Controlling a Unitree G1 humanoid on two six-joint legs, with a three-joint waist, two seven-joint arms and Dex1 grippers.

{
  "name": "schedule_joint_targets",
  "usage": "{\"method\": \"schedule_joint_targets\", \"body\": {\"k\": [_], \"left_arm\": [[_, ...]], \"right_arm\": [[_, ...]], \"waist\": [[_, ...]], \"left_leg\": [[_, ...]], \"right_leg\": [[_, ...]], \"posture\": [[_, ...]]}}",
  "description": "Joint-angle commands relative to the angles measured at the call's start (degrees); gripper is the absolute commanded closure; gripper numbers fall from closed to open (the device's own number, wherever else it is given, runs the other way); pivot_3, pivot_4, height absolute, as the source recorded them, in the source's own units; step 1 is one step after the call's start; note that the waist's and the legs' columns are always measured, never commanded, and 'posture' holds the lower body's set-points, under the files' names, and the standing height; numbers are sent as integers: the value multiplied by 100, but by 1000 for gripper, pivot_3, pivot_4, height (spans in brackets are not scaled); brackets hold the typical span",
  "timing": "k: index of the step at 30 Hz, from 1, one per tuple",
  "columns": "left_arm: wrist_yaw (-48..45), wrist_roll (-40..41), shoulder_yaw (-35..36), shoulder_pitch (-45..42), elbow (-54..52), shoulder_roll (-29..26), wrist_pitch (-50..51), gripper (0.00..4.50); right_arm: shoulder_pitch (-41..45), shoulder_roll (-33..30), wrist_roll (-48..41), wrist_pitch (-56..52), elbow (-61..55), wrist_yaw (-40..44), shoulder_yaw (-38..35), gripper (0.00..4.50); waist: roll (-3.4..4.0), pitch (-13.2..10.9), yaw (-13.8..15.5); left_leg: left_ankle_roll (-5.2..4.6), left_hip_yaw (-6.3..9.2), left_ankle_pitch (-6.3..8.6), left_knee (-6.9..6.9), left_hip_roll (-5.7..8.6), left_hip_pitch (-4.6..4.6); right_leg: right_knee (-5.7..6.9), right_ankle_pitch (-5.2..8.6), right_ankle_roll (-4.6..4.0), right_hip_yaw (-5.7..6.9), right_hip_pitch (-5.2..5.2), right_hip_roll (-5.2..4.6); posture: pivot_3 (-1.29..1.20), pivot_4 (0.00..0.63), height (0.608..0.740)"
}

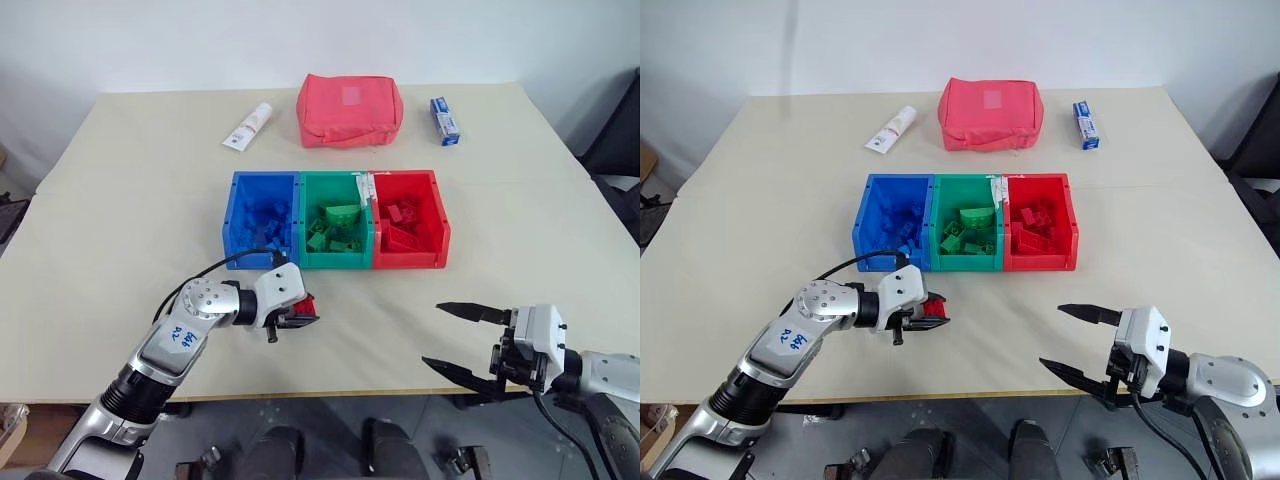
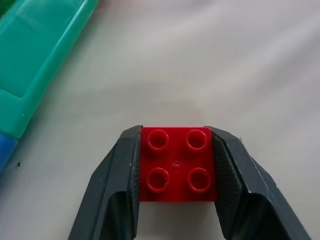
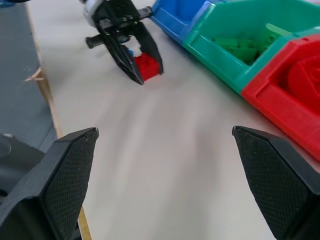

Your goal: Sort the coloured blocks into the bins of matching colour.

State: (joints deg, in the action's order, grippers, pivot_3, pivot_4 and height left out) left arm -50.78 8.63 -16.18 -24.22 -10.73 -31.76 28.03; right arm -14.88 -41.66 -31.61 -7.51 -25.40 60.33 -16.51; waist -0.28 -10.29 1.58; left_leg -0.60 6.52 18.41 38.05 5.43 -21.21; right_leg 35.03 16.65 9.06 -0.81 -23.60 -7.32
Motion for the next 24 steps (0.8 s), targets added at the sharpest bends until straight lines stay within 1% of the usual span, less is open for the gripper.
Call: {"method": "schedule_joint_targets", "body": {"k": [1, 3, 5, 7, 10, 12, 15, 19, 21, 23, 24], "left_arm": [[18, 668, 489, -310, -130, 508, -98, 3001], [292, 912, 677, -609, -93, 1037, -102, 3001], [616, 729, 604, -1044, 239, 1534, -392, 3001], [995, 271, 440, -1472, 820, 1879, -809, 3001], [1371, -44, 347, -2472, 2205, 2548, -1364, 3001], [1431, -225, 322, -2958, 2985, 2762, -1793, 3001], [1378, -420, 373, -3781, 4535, 3021, -2517, 3001], [1413, -664, 438, -4480, 6274, 3219, -3250, 3001], [1418, -709, 517, -4731, 6853, 3324, -3482, 3001], [1282, -713, 581, -4876, 7166, 3396, -3649, 2243], [1188, -706, 609, -4918, 7258, 3420, -3742, 2007]], "right_arm": [[-91, 319, -192, 98, -285, -433, -337, 0], [-122, 597, -191, 150, -352, -811, -532, 0], [-107, 936, -149, 279, -407, -1282, -787, 0], [-50, 1246, -76, 397, -434, -1747, -983, 0], [-129, 1547, 126, 512, -443, -2216, -1143, 0], [-208, 1600, 242, 565, -451, -2327, -1145, 0], [-317, 1652, 310, 635, -479, -2442, -1139, 0], [-430, 1707, 316, 708, -576, -2519, -1119, 0], [-474, 1692, 384, 750, -608, -2518, -1077, 0], [-485, 1705, 389, 796, -632, -2518, -1046, 0], [-489, 1709, 379, 815, -641, -2506, -1033, 0]], "waist": [[-1, -1, 21], [-1, -1, 56], [-2, -1, 91], [-3, 0, 135], [-3, 0, 146], [-3, 0, 143], [-4, -1, 110], [-4, -1, 88], [-5, -2, 83], [-6, -3, 83], [-7, -3, 83]], "left_leg": [[0, 5, 0, 3, 0, -3], [0, 10, 0, 6, 3, -4], [0, 13, 0, 11, 4, -6], [0, 10, -1, 14, 9, -5], [0, 1, -2, 13, 14, 0], [-1, 0, -3, 12, 15, -3], [-3, -8, -2, 4, 23, -5], [-3, -12, -3, 0, 35, -2], [-5, -12, -4, 0, 37, -3], [-7, -11, -4, 0, 39, -3], [-7, -11, -4, 0, 40, -4]], "right_leg": [[-2, 0, 0, 4, 2, 0], [-1, 0, 0, 11, 4, -4], [-1, 0, 0, 14, 5, -3], [1, -1, 2, 14, 7, -4], [4, -2, 5, 9, 8, -2], [1, -3, 5, 9, 6, -1], [-2, -3, 6, 3, -1, 0], [-3, -3, 6, -1, -3, 3], [-2, -3, 7, -2, -3, 3], [0, -3, 8, -2, -4, 2], [0, -3, 8, -2, -4, 2]], "posture": [[0, 150, 740], [0, 150, 740], [0, 150, 740], [0, 150, 740], [0, 150, 740], [0, 150, 740], [0, 150, 740], [0, 150, 740], [0, 150, 740], [0, 150, 740], [0, 150, 740]]}}
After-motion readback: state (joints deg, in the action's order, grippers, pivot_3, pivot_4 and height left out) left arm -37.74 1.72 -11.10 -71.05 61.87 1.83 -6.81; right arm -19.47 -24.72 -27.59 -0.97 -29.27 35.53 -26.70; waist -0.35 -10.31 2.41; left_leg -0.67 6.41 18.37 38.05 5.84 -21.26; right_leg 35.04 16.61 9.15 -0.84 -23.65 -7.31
